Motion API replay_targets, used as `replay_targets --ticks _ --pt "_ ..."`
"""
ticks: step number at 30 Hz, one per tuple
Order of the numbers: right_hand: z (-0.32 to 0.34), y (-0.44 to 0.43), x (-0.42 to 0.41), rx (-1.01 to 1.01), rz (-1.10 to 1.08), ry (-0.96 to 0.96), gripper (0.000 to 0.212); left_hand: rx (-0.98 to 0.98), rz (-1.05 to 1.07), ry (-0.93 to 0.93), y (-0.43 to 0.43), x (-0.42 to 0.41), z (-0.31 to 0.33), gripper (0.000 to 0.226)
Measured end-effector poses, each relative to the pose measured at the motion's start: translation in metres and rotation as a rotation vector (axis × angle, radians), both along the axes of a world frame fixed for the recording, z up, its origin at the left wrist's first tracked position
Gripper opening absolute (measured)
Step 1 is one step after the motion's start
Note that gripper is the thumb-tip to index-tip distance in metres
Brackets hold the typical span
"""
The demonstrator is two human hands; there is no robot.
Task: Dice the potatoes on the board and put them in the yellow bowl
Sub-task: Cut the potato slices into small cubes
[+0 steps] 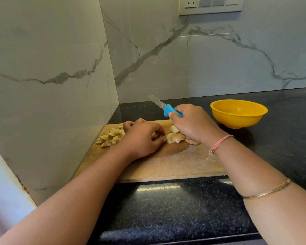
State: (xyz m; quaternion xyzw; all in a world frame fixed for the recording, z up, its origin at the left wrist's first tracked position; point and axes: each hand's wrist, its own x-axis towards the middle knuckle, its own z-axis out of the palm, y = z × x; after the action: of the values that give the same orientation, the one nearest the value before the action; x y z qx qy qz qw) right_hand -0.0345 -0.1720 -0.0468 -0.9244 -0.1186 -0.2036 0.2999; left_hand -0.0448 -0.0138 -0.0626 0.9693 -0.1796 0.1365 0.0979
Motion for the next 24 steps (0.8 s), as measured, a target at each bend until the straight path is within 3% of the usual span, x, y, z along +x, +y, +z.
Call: replay_targets --ticks 7,20,24 --pt "-0.001 -0.001 -0.001 -0.001 0.001 -0.005 0.029 0.089 0.168 0.007 0.014 0.002 0.007 0.006" --pt "0.002 -0.004 0.001 0.026 -0.009 -0.03 0.029 -0.009 0.196 -0.099 0.013 0.004 0.011 0.03" --pt "0.003 -0.005 0.002 0.027 -0.008 -0.033 0.028 0.206 0.102 0.011 0.003 0.011 0.001 0.044"
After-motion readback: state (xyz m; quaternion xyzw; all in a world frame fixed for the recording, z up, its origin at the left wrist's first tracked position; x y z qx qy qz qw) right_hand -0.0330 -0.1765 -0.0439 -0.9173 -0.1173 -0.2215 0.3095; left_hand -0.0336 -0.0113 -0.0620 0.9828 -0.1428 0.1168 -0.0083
